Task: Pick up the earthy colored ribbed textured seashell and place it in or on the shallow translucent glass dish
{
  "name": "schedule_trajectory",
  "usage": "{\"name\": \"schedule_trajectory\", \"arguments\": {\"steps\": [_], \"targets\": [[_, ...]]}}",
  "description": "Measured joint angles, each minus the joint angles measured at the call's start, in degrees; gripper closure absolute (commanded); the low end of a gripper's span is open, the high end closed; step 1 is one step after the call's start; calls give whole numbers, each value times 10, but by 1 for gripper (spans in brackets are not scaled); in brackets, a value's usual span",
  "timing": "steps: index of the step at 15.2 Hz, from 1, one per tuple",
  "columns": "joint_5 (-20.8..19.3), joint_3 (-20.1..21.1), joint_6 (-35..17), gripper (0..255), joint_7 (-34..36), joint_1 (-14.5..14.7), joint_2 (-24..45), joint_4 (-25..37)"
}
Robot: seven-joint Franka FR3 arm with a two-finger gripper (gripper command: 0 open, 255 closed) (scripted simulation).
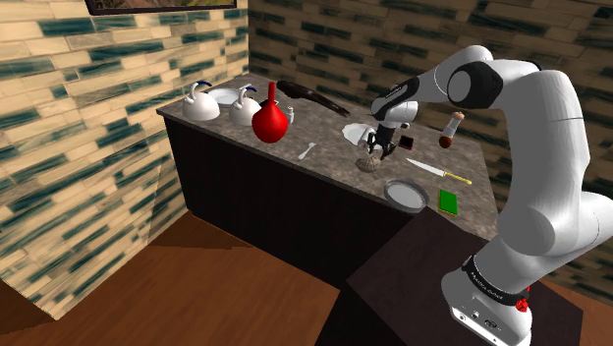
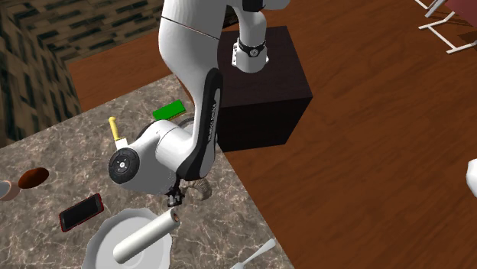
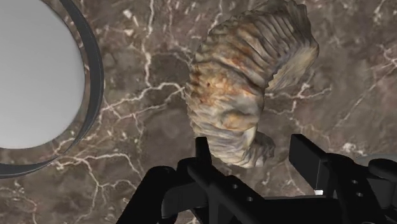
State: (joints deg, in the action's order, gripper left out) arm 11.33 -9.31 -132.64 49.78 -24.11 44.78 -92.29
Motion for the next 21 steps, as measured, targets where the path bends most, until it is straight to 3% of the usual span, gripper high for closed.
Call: {"name": "schedule_trajectory", "arguments": {"steps": [16,17,19,21], "targets": [[-5,-5,26,255,4,4,-31,-4],[-5,-5,26,0,4,4,-31,-4],[-7,-17,31,0,32,19,-30,-7],[-7,-54,61,0,179,69,-18,-2]]}}
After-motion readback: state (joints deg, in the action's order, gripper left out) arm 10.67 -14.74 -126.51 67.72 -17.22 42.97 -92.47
